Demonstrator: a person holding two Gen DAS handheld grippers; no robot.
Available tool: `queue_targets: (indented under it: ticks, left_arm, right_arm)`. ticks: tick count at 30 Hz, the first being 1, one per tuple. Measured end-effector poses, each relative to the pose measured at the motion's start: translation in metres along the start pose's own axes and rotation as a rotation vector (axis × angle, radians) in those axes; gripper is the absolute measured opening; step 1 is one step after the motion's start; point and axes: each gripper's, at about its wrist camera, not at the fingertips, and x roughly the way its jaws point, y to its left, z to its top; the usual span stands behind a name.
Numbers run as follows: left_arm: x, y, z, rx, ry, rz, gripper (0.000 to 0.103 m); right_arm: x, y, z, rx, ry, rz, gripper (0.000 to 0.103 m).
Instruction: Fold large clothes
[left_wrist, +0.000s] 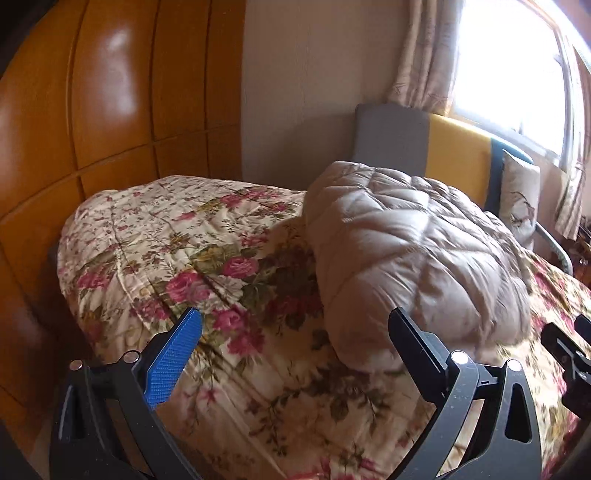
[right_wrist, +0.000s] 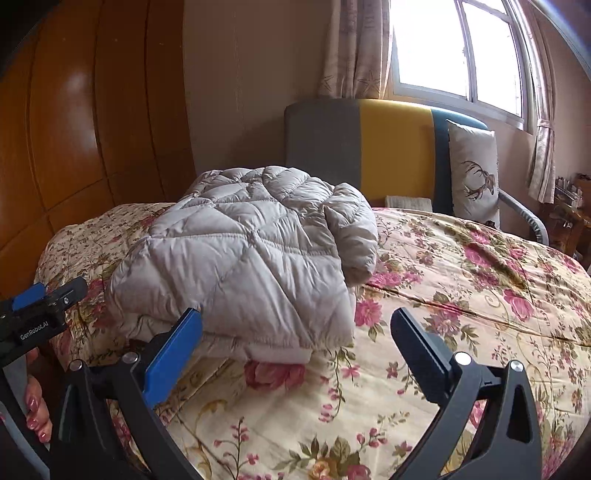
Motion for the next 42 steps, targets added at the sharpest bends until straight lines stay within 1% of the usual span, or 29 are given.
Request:
queue_targets:
  ticks: [4, 6, 8, 10, 20, 42]
  left_arm:
    - [-0.02, -0.011, -0.018, 0.069, -0.034, 0.023, 0.1]
    - [-0.026, -0.012, -0.026, 0.083, -0.025, 0.006, 0.1]
    - [-0.028, -0.012, -0.029, 0.081, -0.003, -0.017, 0.1]
    - [-0.029, -0.012, -0.032, 0.082, 0.013, -0.023, 0.1]
    - [-0.03, -0.01, -0.033, 0.073, 0.003, -0.017, 0.1]
    - [-0.024, -0.006, -0.034, 0.054, 0.023, -0.021, 0.1]
  right_arm:
    - [-0.011, -0.001, -0.019, 0.019, 0.005, -0.019, 0.101]
    - [-0.011, -0.003, -0.025, 0.033, 0.014, -0.022, 0.101]
    - [-0.009, -0.004, -0.026, 0.043, 0.046, -0.008, 0.101]
    - [-0.009, -0.005, -0.026, 0.054, 0.046, -0.008, 0.101]
    - [-0.011, 0.003, -0.028, 0.017, 0.04, 0.001, 0.101]
    - [-0.009, 0.003, -0.029, 0.026, 0.054, 0.012, 0.101]
